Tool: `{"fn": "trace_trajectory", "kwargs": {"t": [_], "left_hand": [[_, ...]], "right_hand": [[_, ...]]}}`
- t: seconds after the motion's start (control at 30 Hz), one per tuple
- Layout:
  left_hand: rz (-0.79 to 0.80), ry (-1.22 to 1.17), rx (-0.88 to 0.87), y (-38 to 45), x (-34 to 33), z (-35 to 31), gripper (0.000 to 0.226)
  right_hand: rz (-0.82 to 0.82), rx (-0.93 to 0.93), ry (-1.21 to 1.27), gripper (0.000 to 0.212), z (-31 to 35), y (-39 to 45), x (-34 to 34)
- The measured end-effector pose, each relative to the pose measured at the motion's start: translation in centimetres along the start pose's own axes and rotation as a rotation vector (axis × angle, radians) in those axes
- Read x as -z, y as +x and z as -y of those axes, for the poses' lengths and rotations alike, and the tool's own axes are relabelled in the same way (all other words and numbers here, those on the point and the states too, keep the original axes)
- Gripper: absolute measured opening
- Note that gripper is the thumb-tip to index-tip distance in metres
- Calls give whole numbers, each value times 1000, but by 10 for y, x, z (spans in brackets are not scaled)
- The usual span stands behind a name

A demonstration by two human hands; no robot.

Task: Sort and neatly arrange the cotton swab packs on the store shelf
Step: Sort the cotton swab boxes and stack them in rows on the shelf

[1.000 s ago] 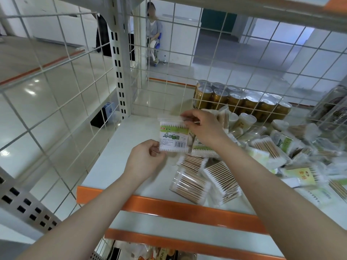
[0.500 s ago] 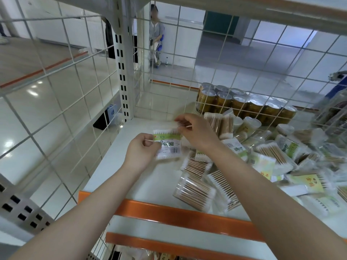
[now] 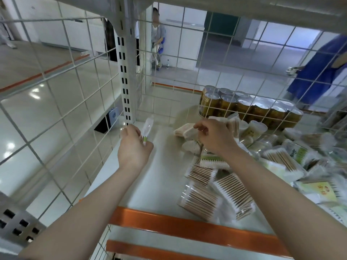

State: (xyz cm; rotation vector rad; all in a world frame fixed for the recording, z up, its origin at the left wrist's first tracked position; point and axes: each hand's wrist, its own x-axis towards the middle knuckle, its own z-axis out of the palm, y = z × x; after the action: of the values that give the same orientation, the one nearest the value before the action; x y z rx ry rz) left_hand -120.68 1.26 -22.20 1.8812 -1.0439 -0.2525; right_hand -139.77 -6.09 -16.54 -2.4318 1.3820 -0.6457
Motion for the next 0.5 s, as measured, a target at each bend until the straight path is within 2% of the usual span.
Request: {"fn": "trace_trajectory", "kwargs": {"t": [0.07,0.2,0.3,0.4,0.5], "left_hand": [[42,68,-32,1,-4,0,35],[197,201,-186,5,-12,3,65],[297,234,-237,13,-14,5,65],[372,169,-183,25,-16,8,72],[356,206,-237,34,-16,12,68]], "right_hand": [[1,2,-36,27,-3,2,0],[6,8,-78,26,-8,7,2],[1,15,-82,26,-10,11,2],[9,23,-103,25,-10,16,1],[27,39,-141,23,-10,21,-2]]}}
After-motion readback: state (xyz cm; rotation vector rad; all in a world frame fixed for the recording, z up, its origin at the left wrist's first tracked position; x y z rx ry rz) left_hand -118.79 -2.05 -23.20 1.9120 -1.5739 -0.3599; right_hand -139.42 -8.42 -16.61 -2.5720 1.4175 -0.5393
